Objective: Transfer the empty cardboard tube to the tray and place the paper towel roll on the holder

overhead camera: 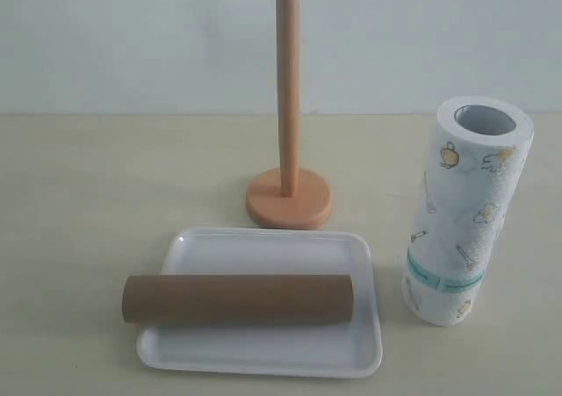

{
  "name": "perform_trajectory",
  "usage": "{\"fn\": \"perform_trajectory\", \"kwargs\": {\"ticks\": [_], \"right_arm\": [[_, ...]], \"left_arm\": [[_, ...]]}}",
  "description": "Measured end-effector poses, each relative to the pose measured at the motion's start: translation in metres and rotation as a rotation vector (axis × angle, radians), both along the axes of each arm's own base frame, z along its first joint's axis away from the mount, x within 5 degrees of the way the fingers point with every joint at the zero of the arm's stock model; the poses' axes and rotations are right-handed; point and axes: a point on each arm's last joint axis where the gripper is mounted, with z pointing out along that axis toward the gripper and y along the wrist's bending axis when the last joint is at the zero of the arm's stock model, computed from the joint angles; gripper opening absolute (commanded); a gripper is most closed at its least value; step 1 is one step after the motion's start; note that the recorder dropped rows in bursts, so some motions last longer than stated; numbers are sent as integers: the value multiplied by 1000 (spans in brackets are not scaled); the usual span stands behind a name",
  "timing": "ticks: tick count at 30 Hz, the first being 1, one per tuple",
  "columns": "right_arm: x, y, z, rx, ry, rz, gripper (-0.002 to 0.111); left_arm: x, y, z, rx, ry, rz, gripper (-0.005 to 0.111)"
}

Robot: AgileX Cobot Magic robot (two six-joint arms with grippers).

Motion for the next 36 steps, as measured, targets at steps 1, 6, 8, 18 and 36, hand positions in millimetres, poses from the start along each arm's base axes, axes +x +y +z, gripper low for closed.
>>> {"fn": "perform_trajectory", "kwargs": {"ticks": [1,6,8,18,36], "right_arm": [[0,0,0,0,0,0,0],[0,0,0,0,0,0,0],[0,0,0,0,0,0,0],[0,0,0,0,0,0,0],[0,0,0,0,0,0,0]], "left_arm": [[0,0,0,-8,0,0,4],[0,0,0,109,1,-30,4],[0,-1,0,140,1,-38,4],[0,-1,0,111,1,-39,4],[0,-1,0,111,1,-39,4]]}}
